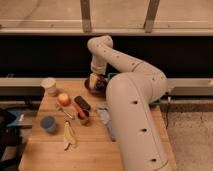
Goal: Place brush in purple bowl
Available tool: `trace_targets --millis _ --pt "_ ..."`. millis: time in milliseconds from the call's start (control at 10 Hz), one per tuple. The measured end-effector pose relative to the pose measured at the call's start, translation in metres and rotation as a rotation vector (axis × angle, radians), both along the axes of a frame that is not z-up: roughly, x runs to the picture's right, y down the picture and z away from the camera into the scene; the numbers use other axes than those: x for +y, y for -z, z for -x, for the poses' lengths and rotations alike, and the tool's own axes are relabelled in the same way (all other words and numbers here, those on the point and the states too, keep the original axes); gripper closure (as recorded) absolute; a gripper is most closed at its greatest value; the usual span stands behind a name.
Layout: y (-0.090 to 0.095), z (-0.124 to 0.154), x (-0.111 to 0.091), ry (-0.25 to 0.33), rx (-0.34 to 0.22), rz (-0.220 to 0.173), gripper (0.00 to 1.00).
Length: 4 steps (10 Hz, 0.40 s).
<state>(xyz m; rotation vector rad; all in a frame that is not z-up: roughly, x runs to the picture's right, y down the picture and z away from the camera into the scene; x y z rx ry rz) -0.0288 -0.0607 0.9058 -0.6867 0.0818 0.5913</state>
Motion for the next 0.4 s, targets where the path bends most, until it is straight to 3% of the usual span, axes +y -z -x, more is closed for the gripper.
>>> trace_targets --millis 400 --pt "0.0 -0.001 -0.0001 -0.001 0.001 0.0 0.2"
